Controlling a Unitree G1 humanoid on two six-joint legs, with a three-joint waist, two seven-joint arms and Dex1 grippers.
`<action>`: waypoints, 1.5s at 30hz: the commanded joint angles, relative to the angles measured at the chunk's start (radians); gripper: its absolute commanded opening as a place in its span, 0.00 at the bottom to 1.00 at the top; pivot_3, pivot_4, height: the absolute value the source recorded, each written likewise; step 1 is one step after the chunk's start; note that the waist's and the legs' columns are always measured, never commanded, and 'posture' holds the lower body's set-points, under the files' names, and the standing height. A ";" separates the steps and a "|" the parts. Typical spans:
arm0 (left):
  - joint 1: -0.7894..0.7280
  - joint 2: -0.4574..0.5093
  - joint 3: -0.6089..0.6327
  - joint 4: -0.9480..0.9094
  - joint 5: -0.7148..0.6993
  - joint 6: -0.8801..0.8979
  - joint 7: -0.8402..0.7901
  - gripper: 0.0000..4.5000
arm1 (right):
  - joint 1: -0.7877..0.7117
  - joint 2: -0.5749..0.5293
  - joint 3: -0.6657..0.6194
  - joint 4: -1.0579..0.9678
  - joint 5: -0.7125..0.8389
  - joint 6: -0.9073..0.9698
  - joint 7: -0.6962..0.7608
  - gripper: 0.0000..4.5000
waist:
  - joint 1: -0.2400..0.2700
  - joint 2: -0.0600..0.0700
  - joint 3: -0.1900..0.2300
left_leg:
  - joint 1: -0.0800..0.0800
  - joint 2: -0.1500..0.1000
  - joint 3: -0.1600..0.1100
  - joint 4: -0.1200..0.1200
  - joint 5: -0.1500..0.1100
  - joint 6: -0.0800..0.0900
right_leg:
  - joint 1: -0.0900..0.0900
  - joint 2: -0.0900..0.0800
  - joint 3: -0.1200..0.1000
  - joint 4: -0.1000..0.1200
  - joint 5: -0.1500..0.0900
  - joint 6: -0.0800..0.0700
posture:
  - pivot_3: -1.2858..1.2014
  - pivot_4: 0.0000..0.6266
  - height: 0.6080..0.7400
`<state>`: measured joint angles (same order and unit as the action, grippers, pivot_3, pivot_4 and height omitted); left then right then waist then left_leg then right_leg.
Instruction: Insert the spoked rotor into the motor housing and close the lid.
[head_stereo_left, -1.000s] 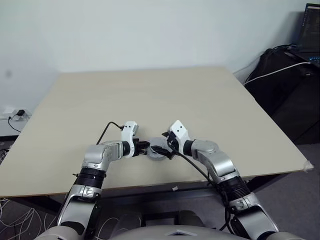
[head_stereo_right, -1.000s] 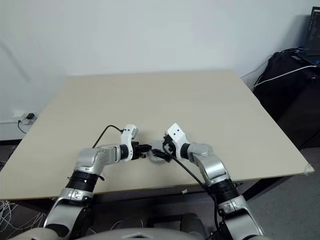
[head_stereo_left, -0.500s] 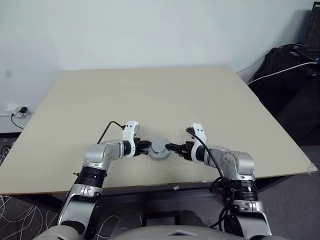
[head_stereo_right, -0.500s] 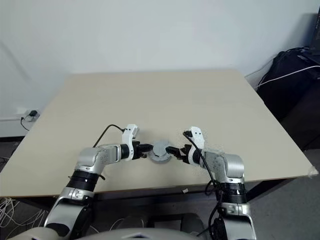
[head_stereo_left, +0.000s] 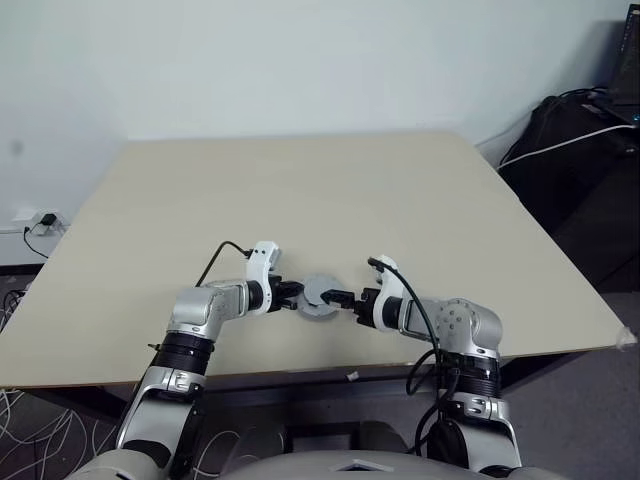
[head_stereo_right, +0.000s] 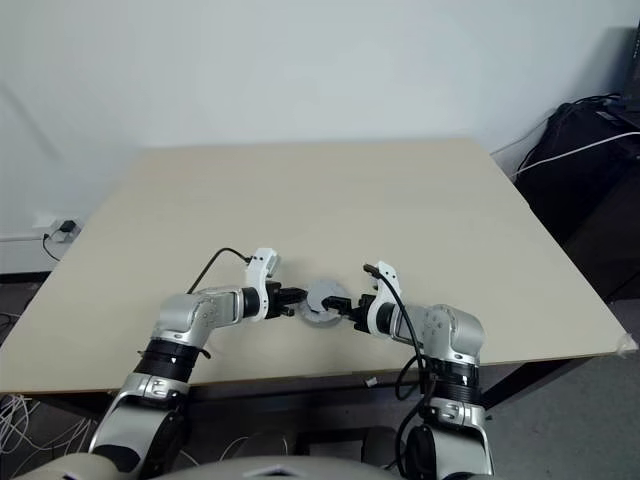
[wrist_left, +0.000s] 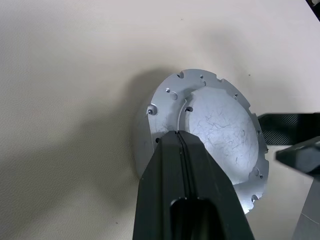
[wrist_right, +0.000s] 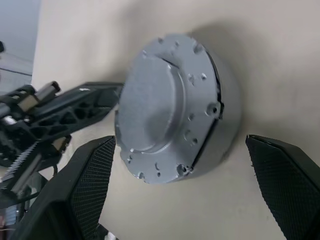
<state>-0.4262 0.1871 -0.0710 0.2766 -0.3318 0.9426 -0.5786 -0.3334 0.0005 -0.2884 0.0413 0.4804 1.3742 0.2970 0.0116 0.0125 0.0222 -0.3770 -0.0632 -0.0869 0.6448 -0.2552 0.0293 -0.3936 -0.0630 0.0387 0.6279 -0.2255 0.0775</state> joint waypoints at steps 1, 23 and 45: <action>0.010 -0.009 -0.044 0.028 0.010 0.018 -0.011 0.00 | -0.033 0.012 -0.033 0.020 0.023 -0.025 -0.016 0.99 | 0.000 0.000 0.000 | 0.000 0.000 0.000 0.000 0.000 0.000 | 0.000 0.000 0.000 0.000 0.000 0.000 | 0.52 0.00 1.00; 0.014 -0.003 -0.046 0.022 0.019 0.019 -0.020 0.00 | -0.101 0.070 -0.196 0.203 0.186 0.017 0.023 0.99 | -0.014 0.002 -0.001 | 0.000 0.000 0.000 0.000 0.000 0.000 | 0.000 0.000 0.000 0.000 0.001 0.001 | 0.52 0.00 1.00; 0.022 -0.010 -0.039 0.017 0.038 0.017 -0.029 0.00 | -0.056 0.111 -0.210 0.159 0.207 0.056 -0.058 0.29 | -0.023 0.004 -0.003 | 0.000 0.000 0.000 0.000 0.000 0.000 | 0.000 0.000 0.001 0.001 0.002 0.002 | 0.52 0.00 1.00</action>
<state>-0.4209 0.2066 -0.0584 0.2757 -0.2855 0.9428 -0.5893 -0.3765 0.0896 -0.5128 0.2277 0.6542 1.4128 0.2394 -0.0112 0.0170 0.0195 -0.3766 -0.0634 -0.0867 0.6451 -0.2549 0.0295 -0.3934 -0.0629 0.0399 0.6284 -0.2239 0.0798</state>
